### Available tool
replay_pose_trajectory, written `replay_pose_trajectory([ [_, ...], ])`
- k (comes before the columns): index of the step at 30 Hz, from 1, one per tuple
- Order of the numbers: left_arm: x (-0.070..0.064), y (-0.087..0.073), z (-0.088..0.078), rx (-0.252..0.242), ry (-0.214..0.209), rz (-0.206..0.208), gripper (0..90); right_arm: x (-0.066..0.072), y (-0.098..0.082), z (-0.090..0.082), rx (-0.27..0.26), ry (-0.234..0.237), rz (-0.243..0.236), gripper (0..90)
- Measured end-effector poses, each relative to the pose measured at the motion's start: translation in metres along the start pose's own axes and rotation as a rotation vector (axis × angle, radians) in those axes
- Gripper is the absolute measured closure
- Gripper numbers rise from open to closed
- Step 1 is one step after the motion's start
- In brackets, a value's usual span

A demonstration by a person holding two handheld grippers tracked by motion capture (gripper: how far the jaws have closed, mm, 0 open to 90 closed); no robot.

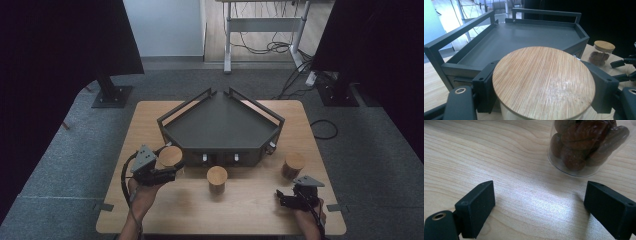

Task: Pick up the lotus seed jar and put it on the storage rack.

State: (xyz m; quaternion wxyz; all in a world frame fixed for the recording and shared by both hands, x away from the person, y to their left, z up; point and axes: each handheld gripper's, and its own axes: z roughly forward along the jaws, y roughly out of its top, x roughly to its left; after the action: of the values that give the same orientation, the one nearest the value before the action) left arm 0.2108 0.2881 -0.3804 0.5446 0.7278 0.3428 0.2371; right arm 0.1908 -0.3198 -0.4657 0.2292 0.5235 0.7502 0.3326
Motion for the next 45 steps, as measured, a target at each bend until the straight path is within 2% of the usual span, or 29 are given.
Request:
replay_pose_trajectory([
  [29, 0.011, 0.016, 0.01, -0.01, 0.009, -0.008, 23.7, 0.0, 0.0, 0.0, 0.0, 0.0, 0.0, 9.6],
  [45, 0.014, 0.025, 0.02, -0.012, 0.02, 0.001, 23.7, 0.0, 0.0, 0.0, 0.0, 0.001, -0.001, 9.6],
])
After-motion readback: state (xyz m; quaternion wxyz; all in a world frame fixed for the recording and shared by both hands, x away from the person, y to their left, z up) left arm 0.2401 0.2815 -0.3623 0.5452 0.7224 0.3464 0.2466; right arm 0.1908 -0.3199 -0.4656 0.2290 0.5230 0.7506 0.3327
